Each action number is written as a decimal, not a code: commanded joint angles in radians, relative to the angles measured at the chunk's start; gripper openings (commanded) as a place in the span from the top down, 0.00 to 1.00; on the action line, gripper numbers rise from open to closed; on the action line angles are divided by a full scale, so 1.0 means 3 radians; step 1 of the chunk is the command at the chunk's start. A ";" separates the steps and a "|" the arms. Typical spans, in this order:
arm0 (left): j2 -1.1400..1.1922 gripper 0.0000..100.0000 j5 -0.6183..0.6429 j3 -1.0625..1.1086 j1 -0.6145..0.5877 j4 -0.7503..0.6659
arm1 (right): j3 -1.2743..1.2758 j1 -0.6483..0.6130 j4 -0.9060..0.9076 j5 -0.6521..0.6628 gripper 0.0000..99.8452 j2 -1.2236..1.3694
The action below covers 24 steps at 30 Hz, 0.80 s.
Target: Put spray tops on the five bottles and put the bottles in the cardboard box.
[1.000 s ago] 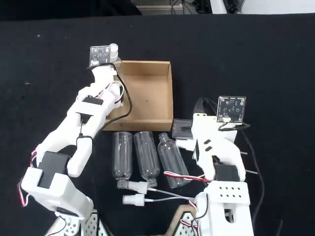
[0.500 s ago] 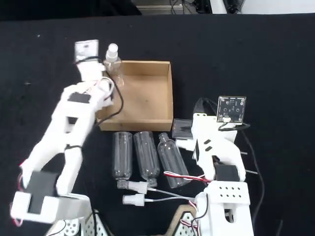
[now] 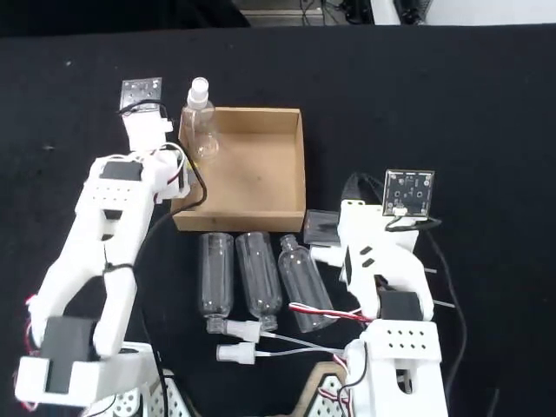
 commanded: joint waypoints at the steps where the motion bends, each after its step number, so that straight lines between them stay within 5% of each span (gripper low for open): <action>1: 0.0184 0.86 -0.0051 -0.0289 -0.0125 0.0026 | -0.0023 0.0015 -0.0077 0.0000 0.98 -0.0074; 24: 0.0302 0.87 0.0245 0.0033 0.0156 0.0031 | -0.0028 0.0015 -0.0077 0.0000 0.98 -0.0074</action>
